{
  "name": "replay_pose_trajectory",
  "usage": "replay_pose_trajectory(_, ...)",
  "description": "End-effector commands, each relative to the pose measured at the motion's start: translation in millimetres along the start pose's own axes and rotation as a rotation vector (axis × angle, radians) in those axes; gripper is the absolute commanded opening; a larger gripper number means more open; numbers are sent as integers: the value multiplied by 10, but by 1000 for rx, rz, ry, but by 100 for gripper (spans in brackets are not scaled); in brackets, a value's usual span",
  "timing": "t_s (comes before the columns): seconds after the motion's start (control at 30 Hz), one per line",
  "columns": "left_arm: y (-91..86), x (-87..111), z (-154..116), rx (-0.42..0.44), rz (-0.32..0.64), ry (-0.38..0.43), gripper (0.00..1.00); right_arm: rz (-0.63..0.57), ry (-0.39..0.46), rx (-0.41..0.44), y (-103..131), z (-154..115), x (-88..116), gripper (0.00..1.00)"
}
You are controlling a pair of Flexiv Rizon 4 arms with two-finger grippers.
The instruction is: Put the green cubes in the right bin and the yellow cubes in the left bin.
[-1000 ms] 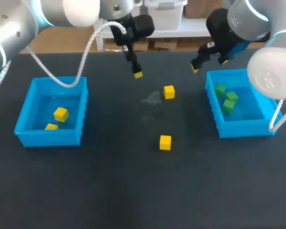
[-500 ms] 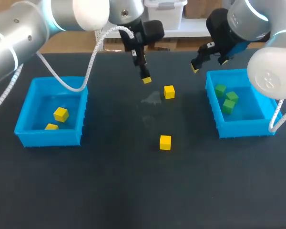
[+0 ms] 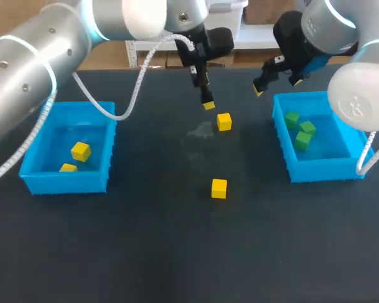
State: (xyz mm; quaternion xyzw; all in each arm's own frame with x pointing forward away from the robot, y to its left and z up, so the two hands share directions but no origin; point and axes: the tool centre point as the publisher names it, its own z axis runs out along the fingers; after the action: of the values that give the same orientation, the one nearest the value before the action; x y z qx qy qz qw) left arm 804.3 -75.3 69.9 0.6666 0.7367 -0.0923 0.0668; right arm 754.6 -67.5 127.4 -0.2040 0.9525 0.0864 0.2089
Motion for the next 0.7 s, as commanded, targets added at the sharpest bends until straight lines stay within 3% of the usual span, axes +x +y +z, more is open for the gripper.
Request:
replay_pose_trajectory(0.03,30,-97,109,47,6,16,100,0,0,-1,-2,-3,3,100)
replay_pose_trajectory(0.7,-197,-223,437,73,14,59,100,0,0,-1,-2,-3,3,100)
